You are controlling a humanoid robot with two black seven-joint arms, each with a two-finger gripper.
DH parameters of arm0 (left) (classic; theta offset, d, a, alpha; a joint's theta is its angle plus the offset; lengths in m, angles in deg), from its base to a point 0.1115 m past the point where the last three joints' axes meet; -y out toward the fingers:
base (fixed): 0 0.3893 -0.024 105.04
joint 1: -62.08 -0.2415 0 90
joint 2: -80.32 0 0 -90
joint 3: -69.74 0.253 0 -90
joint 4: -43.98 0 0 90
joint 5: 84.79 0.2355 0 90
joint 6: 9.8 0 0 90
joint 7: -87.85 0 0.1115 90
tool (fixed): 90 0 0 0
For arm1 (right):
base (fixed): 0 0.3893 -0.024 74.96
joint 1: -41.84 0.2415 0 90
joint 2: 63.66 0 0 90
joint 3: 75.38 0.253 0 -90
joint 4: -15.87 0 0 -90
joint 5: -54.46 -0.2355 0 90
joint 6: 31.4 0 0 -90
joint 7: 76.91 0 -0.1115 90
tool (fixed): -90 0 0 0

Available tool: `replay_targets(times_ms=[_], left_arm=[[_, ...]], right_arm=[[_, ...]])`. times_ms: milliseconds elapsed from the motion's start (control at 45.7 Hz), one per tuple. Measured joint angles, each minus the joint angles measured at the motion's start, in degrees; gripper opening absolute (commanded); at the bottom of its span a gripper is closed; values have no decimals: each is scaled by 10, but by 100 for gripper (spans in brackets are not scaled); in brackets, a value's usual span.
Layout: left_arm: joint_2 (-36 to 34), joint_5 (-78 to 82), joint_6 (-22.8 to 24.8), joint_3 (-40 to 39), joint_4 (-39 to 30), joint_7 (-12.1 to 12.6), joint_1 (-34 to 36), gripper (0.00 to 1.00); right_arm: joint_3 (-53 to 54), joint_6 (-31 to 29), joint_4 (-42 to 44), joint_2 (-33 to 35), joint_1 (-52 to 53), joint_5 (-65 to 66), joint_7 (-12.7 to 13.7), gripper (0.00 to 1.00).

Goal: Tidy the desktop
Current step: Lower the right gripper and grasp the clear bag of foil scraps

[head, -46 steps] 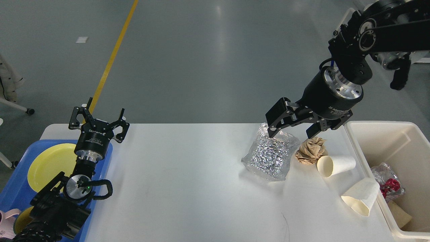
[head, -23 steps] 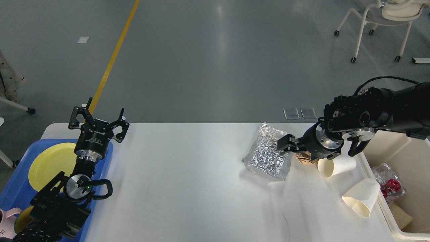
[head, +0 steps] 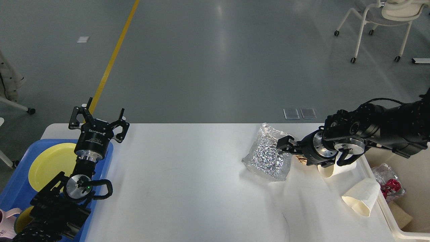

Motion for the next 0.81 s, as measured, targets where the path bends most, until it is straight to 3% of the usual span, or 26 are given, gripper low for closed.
replay_targets(times_ms=[153, 525, 810], left_arm=[[0, 0, 0, 0, 0, 0, 0, 97], [0, 0, 0, 0, 0, 0, 0, 97], [1, 0, 0, 1, 0, 0, 0, 97]], right_arm=[[5, 17, -7, -19, -20, -3, 0, 100], [8, 168, -6, -57, -90, -5, 1, 100], [23, 209, -7, -63, -116, -4, 1, 100]])
